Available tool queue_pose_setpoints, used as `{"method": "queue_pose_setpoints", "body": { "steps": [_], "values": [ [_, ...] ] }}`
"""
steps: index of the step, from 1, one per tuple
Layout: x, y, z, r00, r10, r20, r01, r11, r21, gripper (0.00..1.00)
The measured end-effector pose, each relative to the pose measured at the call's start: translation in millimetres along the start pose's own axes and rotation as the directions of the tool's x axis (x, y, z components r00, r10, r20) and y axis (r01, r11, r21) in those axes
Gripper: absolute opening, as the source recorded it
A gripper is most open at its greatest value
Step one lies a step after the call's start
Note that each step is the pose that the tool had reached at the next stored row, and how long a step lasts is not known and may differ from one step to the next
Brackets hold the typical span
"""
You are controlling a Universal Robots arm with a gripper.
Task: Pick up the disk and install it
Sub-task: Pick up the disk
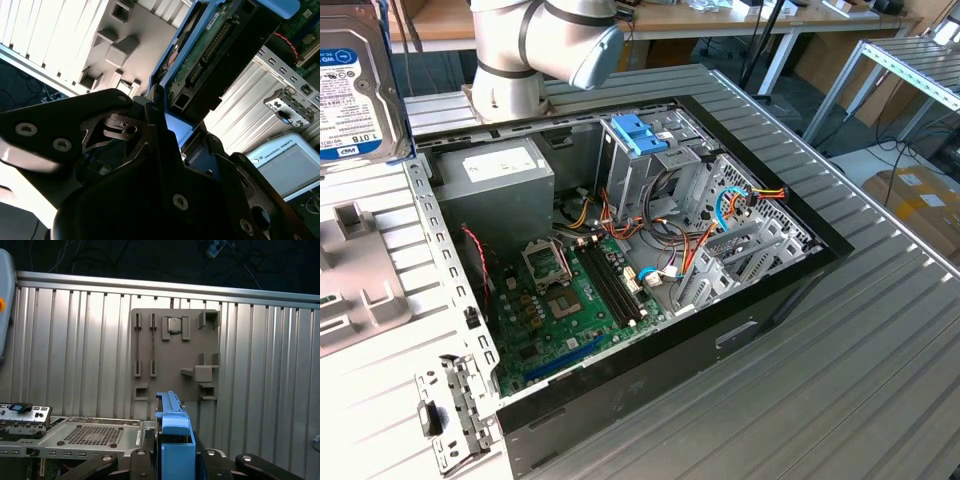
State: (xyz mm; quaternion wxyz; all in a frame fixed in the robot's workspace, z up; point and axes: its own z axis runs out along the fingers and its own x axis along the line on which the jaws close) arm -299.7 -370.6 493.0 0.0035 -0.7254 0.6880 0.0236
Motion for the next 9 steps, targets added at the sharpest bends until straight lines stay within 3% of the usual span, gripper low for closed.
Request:
{"method": "queue_pose_setpoints", "body": {
  "steps": [9],
  "values": [
    [5.9,-8.7,-0.2,1.0,0.0,0.0,0.0,1.0,0.0,0.37]
  ]
}}
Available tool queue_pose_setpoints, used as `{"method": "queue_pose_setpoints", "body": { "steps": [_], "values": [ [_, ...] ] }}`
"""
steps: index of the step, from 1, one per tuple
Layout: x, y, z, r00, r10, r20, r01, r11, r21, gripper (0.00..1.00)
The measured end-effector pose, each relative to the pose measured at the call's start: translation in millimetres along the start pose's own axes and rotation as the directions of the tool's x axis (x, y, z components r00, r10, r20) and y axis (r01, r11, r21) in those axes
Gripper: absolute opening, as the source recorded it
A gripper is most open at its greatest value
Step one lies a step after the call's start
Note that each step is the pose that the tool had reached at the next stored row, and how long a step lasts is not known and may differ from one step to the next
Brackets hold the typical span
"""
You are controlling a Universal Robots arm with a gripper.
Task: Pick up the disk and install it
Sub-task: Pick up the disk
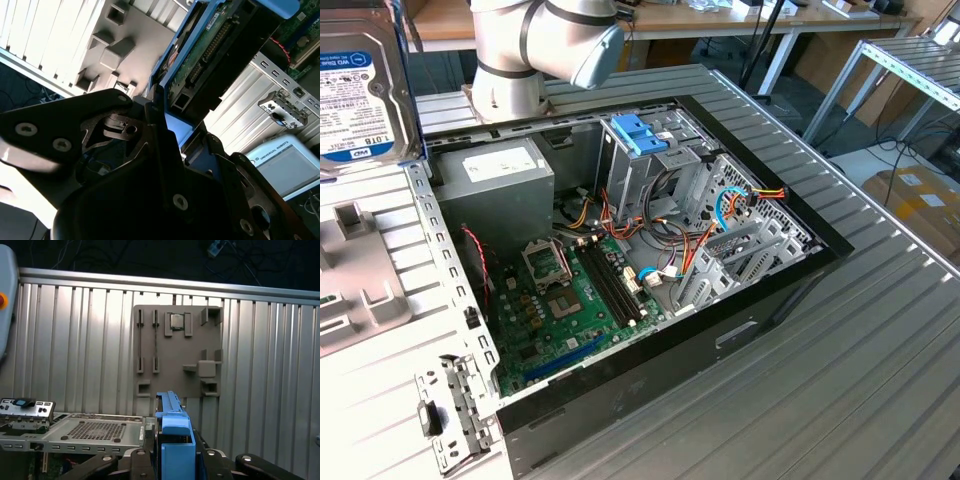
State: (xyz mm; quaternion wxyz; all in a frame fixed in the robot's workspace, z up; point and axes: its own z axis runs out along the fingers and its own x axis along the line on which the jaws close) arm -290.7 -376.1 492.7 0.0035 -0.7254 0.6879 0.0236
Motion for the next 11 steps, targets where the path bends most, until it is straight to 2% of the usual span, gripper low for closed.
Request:
{"method": "queue_pose_setpoints", "body": {
  "steps": [11],
  "values": [
    [6.0,-7.8,-0.2,1.0,0.0,0.0,0.0,1.0,0.0,0.37]
  ]
}}
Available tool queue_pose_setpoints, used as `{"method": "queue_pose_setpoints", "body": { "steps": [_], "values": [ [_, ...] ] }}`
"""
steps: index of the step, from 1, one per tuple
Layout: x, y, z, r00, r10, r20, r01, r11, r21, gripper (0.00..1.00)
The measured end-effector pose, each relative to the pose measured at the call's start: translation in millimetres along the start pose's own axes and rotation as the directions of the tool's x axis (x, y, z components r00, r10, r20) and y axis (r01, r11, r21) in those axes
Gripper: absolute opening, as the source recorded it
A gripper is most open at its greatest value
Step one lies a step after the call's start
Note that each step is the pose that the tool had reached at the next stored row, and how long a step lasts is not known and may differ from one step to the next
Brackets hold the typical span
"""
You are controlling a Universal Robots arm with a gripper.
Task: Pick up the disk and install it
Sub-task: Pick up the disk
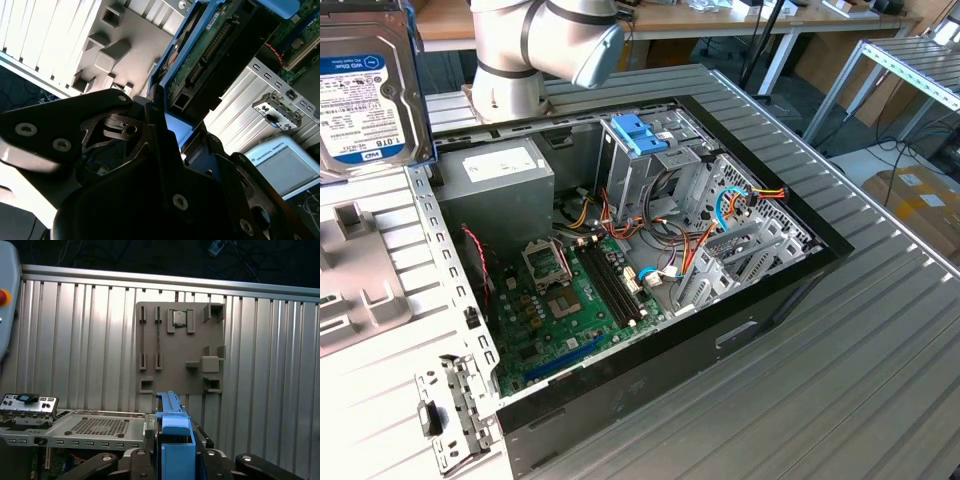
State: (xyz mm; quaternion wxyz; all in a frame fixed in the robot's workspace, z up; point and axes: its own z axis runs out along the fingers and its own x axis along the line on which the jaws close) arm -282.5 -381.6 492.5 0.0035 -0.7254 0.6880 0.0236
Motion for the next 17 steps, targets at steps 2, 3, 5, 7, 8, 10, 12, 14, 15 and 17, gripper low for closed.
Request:
{"method": "queue_pose_setpoints", "body": {
  "steps": [2,3,5,7,8,10,12,14,15,17],
  "values": [
    [1.3,-1.7,-0.1,1.0,0.0,0.0,0.0,1.0,-0.0001,0.37],
    [1.8,-2.3,-0.1,1.0,0.0,0.0,0.0,1.0,0.0,0.37],
    [3.3,-4.2,-0.2,1.0,0.0,0.0,0.0,1.0,0.0,0.37],
    [4.5,-5.9,-0.2,1.0,0.0,0.0,0.0,1.0,0.0,0.37],
    [5.0,-6.6,-0.2,1.0,0.0,0.0,0.0,1.0,0.0,0.37],
    [6.1,-8.2,-0.2,1.0,0.0,0.0,0.0,1.0,0.0,0.37],
    [7.3,-9.9,-0.3,1.0,0.0,0.0,0.0,1.0,0.0,0.37],
    [9.1,-12.6,-0.4,1.0,0.0,0.0,0.0,1.0,-0.0001,0.37],
    [9.8,-13.5,-0.4,1.0,0.0,0.0,0.0,1.0,-0.0001,0.37],
    [11.0,-15.2,-0.4,1.0,0.0,0.0,0.0,1.0,-0.0001,0.37]
  ]
}}
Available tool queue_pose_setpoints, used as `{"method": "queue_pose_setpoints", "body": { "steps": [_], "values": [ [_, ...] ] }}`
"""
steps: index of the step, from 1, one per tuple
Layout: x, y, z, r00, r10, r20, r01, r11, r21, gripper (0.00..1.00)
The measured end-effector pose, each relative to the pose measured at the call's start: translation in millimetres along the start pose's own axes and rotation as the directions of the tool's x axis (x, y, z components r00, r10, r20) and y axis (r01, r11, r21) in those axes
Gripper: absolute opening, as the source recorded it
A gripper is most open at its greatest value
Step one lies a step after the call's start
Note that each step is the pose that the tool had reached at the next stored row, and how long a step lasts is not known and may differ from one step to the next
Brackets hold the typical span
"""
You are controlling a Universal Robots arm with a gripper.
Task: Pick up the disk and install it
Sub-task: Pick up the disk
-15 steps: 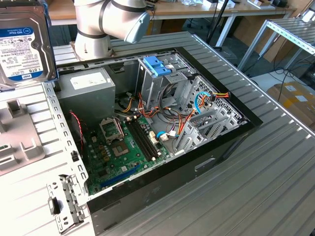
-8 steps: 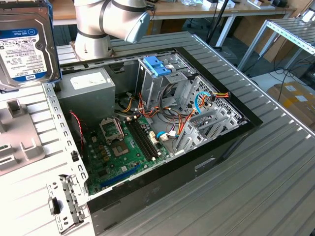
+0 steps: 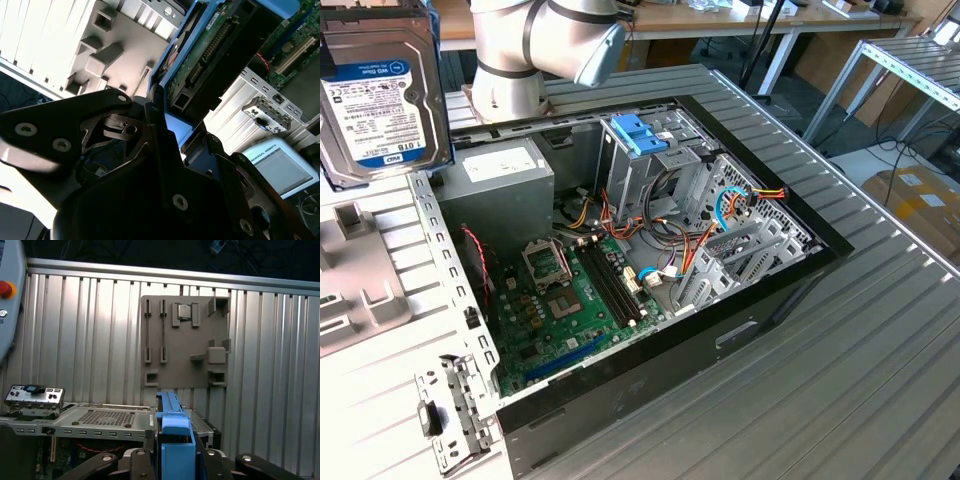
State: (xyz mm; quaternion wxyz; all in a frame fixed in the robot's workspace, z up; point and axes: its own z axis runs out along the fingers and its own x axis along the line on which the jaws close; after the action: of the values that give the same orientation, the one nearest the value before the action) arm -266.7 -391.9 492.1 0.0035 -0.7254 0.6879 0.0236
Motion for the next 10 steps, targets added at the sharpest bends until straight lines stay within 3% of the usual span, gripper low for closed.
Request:
{"method": "queue_pose_setpoints", "body": {
  "steps": [10],
  "values": [
    [7.1,-9.6,-0.2,1.0,0.0,0.0,0.0,1.0,-0.0002,0.37]
  ]
}}
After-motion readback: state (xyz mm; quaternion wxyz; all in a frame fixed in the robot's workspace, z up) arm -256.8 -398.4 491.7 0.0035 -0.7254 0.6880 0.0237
